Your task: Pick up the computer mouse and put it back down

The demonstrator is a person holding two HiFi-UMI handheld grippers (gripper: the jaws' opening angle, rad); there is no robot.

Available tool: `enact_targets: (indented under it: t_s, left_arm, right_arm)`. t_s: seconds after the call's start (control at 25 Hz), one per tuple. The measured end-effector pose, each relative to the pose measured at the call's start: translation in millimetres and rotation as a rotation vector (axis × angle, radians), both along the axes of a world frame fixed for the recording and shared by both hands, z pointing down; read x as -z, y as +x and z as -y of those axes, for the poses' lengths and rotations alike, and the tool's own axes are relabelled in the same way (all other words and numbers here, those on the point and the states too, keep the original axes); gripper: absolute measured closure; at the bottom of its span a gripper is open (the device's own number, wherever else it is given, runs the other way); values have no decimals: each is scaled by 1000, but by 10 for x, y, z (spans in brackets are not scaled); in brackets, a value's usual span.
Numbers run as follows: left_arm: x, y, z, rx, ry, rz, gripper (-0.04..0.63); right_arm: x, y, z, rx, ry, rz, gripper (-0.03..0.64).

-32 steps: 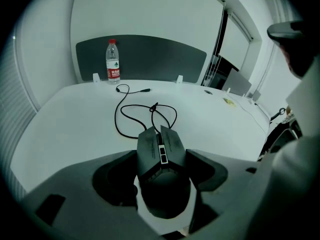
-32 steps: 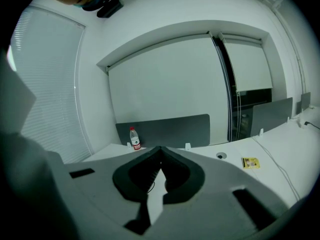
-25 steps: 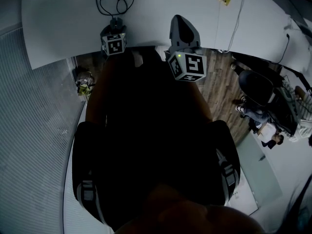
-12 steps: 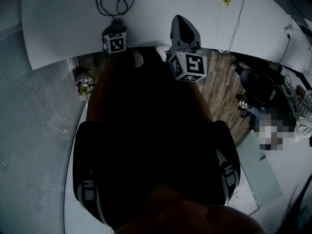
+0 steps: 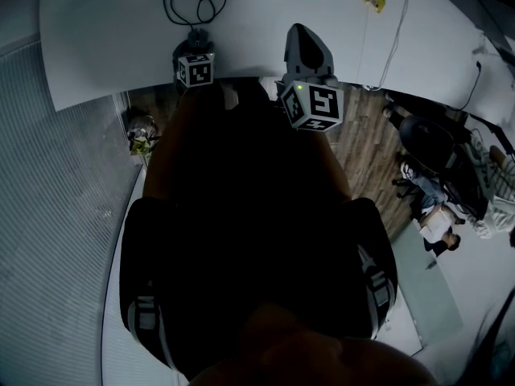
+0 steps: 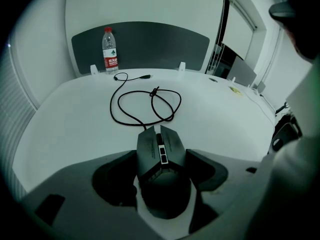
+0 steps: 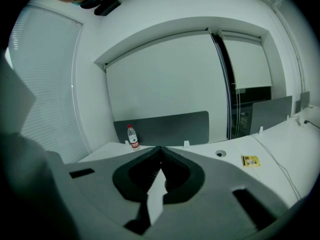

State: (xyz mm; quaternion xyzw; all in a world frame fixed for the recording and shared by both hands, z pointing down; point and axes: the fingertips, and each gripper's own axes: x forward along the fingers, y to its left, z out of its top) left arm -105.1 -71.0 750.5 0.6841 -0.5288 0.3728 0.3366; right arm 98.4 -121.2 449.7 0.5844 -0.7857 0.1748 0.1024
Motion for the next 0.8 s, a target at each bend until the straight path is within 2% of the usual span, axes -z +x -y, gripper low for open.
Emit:
enact_targets:
  t_s: [0.8]
  left_arm:
    - [7, 27, 32, -18, -27, -9, 295]
  right_arm:
    - [74, 65, -35, -1, 6, -7, 617]
